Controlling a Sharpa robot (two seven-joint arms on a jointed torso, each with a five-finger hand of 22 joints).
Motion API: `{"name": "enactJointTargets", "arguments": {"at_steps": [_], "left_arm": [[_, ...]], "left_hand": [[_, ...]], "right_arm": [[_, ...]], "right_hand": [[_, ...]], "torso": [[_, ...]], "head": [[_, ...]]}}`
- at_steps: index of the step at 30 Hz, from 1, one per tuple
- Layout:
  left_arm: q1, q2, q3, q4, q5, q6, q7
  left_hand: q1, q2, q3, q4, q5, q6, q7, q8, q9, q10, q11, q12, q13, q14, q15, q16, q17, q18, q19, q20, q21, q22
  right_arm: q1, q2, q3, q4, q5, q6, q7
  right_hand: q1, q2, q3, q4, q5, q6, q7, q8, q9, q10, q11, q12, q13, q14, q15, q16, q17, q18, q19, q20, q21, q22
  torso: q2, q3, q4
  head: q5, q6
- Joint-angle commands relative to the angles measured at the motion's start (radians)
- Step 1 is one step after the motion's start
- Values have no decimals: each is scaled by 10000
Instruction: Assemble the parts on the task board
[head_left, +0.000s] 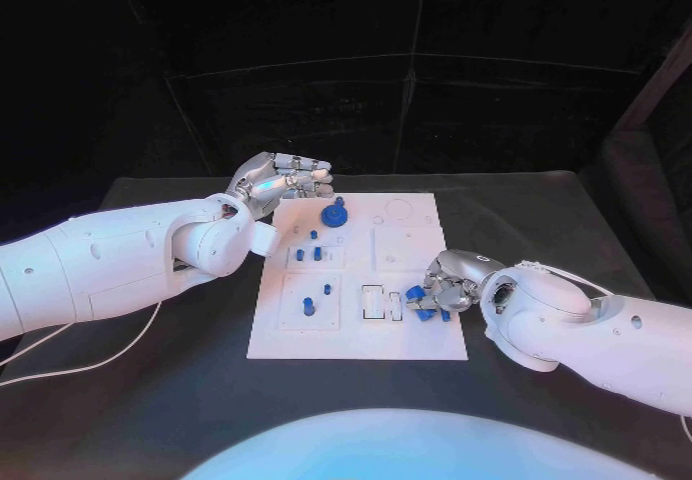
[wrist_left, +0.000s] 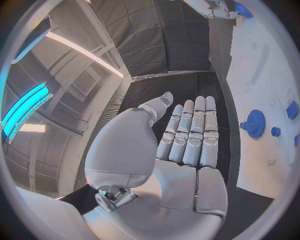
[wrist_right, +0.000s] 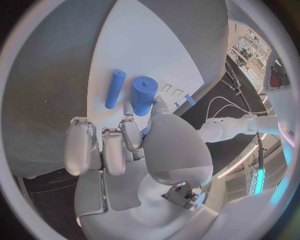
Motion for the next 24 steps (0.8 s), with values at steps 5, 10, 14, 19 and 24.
{"name": "enactJointTargets", "arguments": {"at_steps": [5, 10, 14, 19, 24], "left_arm": [[13, -7, 8, 23, 23, 148, 41], [13, -4, 8, 17, 23, 158, 42], [13, 12, 8, 8, 23, 161, 45], [13, 29, 7, -8, 23, 158, 34], [13, 60, 7, -28, 23, 164, 33]], "left_hand": [[-57, 58, 6, 73, 17, -94, 0, -24, -4, -57, 12, -8, 6, 84, 10, -78, -18, 51, 66, 4, -67, -38], [-57, 58, 6, 73, 17, -94, 0, -24, -4, -57, 12, -8, 6, 84, 10, -78, -18, 51, 66, 4, -67, -38], [-57, 58, 6, 73, 17, -94, 0, -24, -4, -57, 12, -8, 6, 84, 10, -78, -18, 51, 66, 4, -67, -38], [-57, 58, 6, 73, 17, -94, 0, -24, -4, -57, 12, -8, 6, 84, 10, -78, -18, 51, 66, 4, -67, -38], [-57, 58, 6, 73, 17, -94, 0, -24, -4, -57, 12, -8, 6, 84, 10, -78, -18, 51, 66, 4, -67, -38]], "right_arm": [[-92, -164, -65, 212, 96, -707, -44], [-93, -312, -60, 490, 483, -1737, 272], [-92, -392, -55, 687, 849, -2468, 559], [-89, -419, -50, 950, 1258, -3042, 937], [-88, -283, -48, 1019, 1457, -2992, 1006]], "right_hand": [[318, 317, 13, -157, 1059, 41, -69, 201, 122, 161, -76, 152, 178, 920, -47, 81, 2017, -107, 151, -70, 109, 123], [391, 417, 8, -187, 1338, 191, -140, 311, 186, 250, -134, 221, 288, 926, -87, 102, 2045, -117, 171, -106, 151, 187], [392, 434, -3, -186, 1358, 230, -157, 338, 204, 281, -151, 247, 325, 930, -101, 114, 2061, -123, 181, -120, 169, 216], [372, 504, -17, -157, 1393, 299, -194, 386, 237, 339, -183, 290, 388, 940, -128, 145, 2104, -129, 196, -153, 195, 254], [333, 526, -45, -126, 1395, 333, -211, 411, 260, 354, -200, 290, 398, 941, -144, 149, 2108, -131, 201, -170, 203, 265]], "torso": [[0, 12, 6], [-10, -3, -1], [-3, -6, 21], [4, -4, 26], [5, -12, 34]], "head": [[-7, 5], [-13, 14], [-8, 60], [0, 69], [4, 88]]}}
